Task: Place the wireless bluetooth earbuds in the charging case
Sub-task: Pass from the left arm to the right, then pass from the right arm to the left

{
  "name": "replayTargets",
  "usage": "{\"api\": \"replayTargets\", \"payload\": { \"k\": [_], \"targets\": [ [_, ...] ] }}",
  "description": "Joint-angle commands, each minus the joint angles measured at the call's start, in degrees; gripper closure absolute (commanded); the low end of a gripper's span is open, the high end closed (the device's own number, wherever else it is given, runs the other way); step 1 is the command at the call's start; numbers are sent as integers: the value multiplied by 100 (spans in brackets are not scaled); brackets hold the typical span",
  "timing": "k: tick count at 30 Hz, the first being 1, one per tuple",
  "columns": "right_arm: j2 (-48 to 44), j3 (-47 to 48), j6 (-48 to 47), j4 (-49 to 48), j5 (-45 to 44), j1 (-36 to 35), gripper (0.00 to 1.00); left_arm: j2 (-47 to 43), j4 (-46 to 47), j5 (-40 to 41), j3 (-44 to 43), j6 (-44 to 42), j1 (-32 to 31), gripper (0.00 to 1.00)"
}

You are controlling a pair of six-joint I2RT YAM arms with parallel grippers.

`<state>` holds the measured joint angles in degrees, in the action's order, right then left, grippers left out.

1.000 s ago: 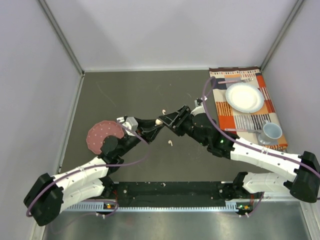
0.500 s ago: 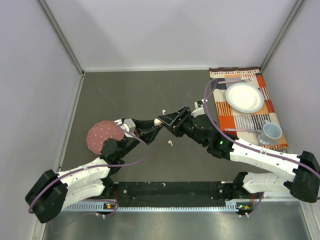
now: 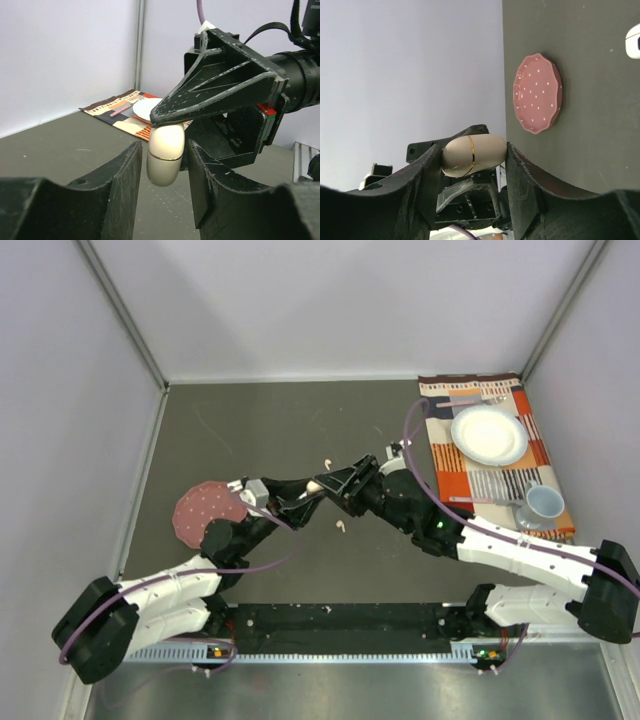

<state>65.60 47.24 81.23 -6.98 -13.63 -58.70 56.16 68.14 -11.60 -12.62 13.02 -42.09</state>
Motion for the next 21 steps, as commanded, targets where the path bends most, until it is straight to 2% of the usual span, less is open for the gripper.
{"api": "replayTargets", "payload": {
  "k": [1,5,10,15,21],
  "targets": [
    [14,259,-28,-5,-35,16,93,0,227,-273,-65,-185,16,54],
    [-12,250,-20,-40,-52,16,93,-35,59,-352,-39,-404,16,58],
    [-83,285,-20,-40,-96,42,93,-105,59,-449,84,-677,7,58],
    [-74,329,-2,-14,53,86,93,-70,743,-466,365,-923,7,58],
    [22,426,-2,57,194,104,93,70,1131,-519,497,-1099,-28,60]
  ]
}}
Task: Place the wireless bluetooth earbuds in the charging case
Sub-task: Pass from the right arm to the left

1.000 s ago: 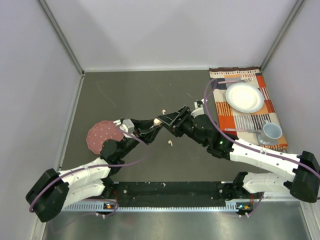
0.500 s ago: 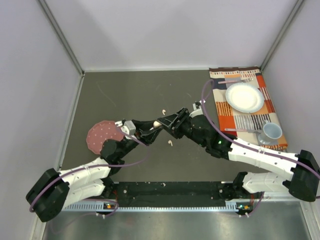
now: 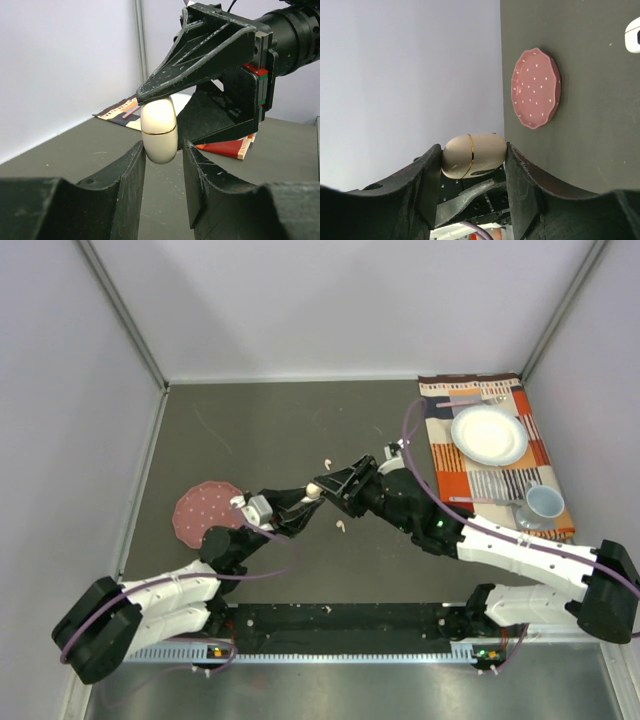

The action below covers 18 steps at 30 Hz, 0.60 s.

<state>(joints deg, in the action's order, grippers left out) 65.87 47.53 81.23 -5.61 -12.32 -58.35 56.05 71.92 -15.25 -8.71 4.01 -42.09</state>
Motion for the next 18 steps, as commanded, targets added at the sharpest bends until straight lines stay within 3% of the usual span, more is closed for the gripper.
{"api": "replayTargets", "payload": {
  "k": [1,18],
  "targets": [
    [-4,415,-11,-55,71,69,93,99,919,-163,141,-199,-36,60],
    [260,477,-37,7,212,95,93,-164,1123,-172,45,-313,-116,56]
  ]
}}
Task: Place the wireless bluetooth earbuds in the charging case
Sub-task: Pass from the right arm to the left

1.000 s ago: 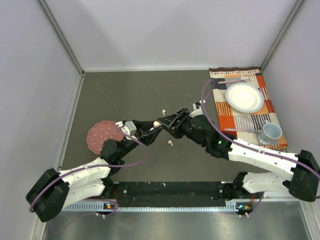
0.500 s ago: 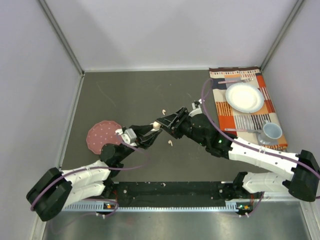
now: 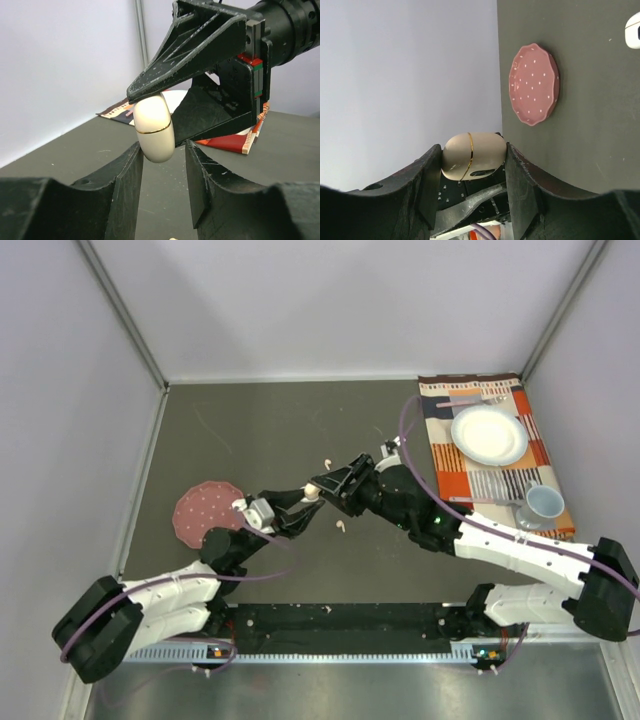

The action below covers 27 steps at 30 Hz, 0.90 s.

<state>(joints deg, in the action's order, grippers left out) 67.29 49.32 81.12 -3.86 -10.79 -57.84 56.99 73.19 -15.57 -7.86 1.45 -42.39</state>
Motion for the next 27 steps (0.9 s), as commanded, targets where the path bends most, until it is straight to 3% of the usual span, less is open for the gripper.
{"api": "replayTargets", "payload": {
  "k": [1,15,23,27],
  "targets": [
    [118,297,-18,-168,59,36,93,-302,961,-104,-49,-66,-85,56],
    [311,350,-9,-220,244,63,93,-364,978,125,-49,30,-85,56],
    [241,280,18,-335,209,63,93,-285,794,177,-84,-5,-94,65],
    [232,245,61,-414,226,72,93,-189,846,204,-93,48,-85,61]
  ]
}}
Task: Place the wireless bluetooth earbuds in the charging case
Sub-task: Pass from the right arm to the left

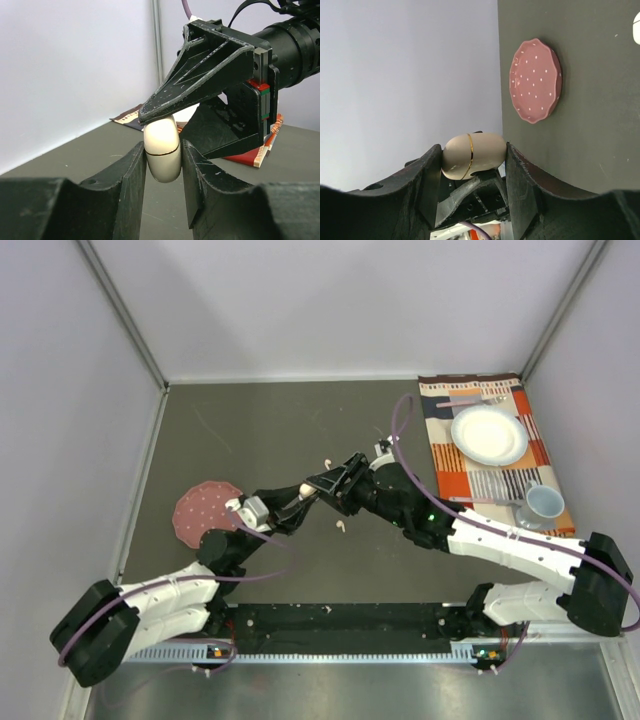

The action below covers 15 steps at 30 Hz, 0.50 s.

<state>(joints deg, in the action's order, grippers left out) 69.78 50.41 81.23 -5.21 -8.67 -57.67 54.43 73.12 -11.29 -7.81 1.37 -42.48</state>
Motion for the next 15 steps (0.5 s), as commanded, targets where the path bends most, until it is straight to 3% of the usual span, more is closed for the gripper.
{"api": "replayTargets", "payload": {
  "k": [1,9,12,15],
  "targets": [
    [-17,118,59,-313,23,54,93,119,853,-225,-98,65,-85,60],
    [-61,74,77,-384,49,54,93,278,1116,-128,-62,180,-85,58],
    [-61,48,94,-419,40,63,93,270,1099,-102,-71,180,-85,65],
    [-70,30,95,-437,58,63,93,278,1099,-67,-62,180,-85,80]
  ]
}}
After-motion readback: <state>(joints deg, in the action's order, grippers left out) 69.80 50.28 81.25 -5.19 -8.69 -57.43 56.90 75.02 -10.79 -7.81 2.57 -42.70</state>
